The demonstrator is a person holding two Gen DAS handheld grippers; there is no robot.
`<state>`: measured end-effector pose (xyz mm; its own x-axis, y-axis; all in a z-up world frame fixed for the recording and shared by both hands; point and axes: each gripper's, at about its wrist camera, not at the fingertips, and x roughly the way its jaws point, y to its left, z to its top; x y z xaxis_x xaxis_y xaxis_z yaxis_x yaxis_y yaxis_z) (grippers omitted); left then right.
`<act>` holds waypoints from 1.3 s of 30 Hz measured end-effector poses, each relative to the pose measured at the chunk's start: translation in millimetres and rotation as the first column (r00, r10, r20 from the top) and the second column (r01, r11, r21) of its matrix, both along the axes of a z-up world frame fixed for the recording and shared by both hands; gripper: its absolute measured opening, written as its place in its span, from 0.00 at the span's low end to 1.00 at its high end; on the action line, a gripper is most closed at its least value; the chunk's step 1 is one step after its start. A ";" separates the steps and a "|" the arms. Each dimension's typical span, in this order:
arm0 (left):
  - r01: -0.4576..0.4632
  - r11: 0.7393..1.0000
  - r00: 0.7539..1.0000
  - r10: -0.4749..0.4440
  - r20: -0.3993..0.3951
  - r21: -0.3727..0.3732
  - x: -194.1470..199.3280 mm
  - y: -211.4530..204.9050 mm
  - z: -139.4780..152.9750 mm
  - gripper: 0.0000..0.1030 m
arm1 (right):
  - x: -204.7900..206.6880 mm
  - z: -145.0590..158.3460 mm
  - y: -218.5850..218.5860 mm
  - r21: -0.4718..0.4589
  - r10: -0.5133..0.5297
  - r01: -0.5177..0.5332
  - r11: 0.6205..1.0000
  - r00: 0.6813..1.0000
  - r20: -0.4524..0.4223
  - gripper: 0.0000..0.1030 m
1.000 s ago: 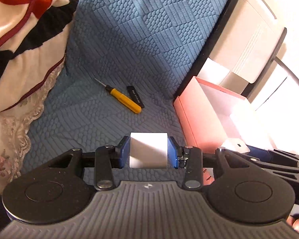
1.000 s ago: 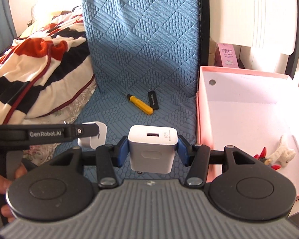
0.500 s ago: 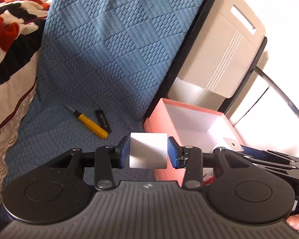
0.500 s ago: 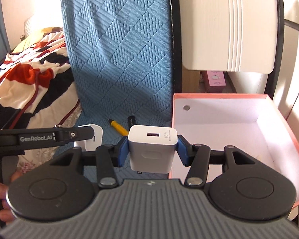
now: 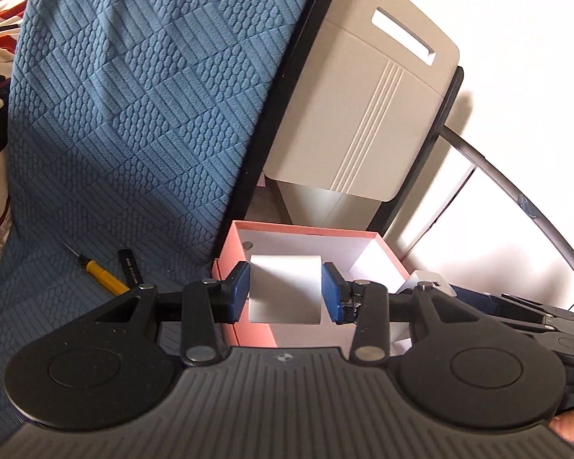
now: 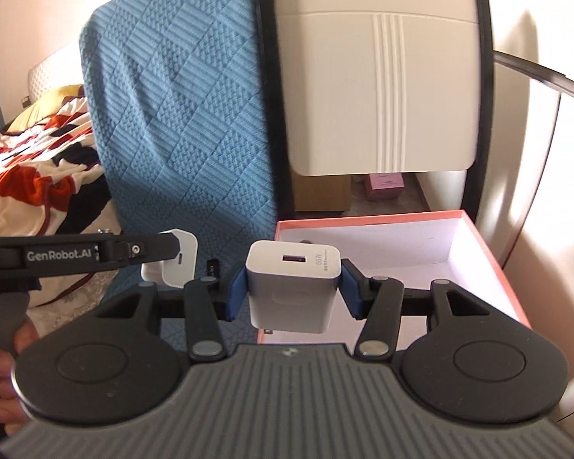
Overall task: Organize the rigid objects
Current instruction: 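Carry both chargers into the pink box and open both grippers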
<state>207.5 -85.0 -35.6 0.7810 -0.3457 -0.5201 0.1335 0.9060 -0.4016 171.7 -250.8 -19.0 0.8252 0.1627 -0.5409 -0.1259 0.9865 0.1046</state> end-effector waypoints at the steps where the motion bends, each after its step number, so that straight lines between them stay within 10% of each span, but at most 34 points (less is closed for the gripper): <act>1: 0.011 1.000 1.000 -0.011 0.000 -0.002 1.6 -6.3 0.0 0.45 | -0.3 -1.2 -7.0 0.003 -0.012 0.012 1.000 1.000 -0.004 0.52; 20: 0.182 0.983 0.981 -0.180 -0.073 0.020 24.8 -139.9 -18.9 0.45 | -12.1 -28.4 -103.4 -0.002 -0.124 0.124 0.992 0.989 -0.074 0.52; 39: 0.203 0.976 0.960 -0.183 -0.213 0.079 46.8 -172.8 -73.6 0.45 | 1.7 -97.7 -130.5 0.030 -0.130 0.140 0.990 0.965 -0.229 0.52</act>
<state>254.3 -257.8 -109.2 0.5786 -0.4181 -0.7003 0.2347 0.9077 -0.3479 173.4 -381.3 -116.8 0.6988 0.0869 -0.7100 0.0401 0.9863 0.1602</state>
